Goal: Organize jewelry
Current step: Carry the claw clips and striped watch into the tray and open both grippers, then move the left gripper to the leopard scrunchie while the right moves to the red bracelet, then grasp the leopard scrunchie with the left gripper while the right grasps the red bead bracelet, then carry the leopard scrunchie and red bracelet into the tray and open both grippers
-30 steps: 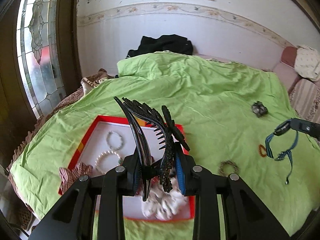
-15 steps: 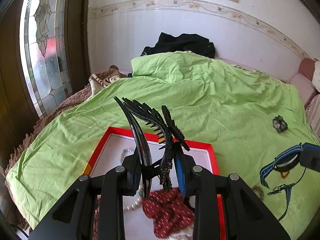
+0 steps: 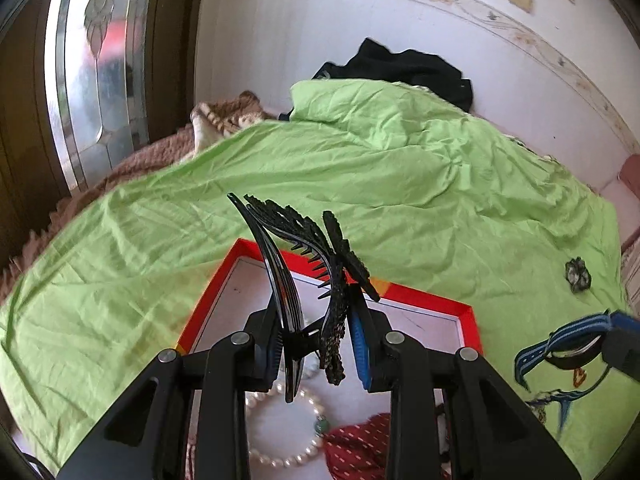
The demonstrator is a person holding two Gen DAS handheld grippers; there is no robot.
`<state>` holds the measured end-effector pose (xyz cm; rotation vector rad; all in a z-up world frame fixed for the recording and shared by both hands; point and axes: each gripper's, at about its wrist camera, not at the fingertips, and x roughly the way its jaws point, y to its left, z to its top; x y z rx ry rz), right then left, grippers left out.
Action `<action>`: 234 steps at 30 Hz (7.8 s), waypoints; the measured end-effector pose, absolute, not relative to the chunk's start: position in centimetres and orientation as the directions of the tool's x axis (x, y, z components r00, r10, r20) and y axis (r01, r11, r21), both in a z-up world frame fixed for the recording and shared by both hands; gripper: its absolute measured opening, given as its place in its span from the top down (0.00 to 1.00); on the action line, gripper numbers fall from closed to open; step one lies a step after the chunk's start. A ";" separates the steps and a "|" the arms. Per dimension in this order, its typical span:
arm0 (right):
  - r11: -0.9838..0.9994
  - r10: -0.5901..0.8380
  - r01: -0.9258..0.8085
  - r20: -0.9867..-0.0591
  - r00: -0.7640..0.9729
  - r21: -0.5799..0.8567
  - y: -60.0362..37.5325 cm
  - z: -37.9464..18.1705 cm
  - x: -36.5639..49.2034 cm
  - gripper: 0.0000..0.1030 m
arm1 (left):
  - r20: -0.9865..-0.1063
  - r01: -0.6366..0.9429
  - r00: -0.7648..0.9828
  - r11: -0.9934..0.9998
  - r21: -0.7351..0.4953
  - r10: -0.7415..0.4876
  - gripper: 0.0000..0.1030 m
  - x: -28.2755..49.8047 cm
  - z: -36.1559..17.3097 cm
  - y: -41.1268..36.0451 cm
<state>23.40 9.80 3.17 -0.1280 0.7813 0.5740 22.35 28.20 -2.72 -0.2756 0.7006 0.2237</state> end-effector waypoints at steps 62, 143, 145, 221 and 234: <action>0.882 0.409 -0.420 -0.789 0.458 0.214 8.9 -5.4 28.4 0.50 | -0.659 -0.289 0.735 0.952 -0.097 0.156 0.44 24.0 -4.2 24.5; 0.942 0.328 -0.240 -0.788 0.521 0.233 -20.4 -14.2 27.8 0.51 | -0.818 0.178 0.541 0.977 -0.116 -0.196 0.61 23.3 -12.7 0.6; 0.944 0.319 -0.245 -0.789 0.525 0.219 -20.0 -14.2 27.9 0.51 | -0.819 0.191 0.538 0.975 -0.111 -0.199 0.61 23.3 -12.7 0.4; 0.894 0.445 -0.268 -0.647 0.619 0.359 -15.3 -2.1 19.6 0.92 | -0.595 0.123 0.792 0.990 -0.067 -0.138 0.94 14.2 -0.8 4.3; 0.918 0.394 -0.314 -0.658 0.642 0.243 -8.8 0.6 17.1 0.92 | -0.574 0.004 0.818 0.998 -0.057 -0.036 0.94 13.1 0.6 8.6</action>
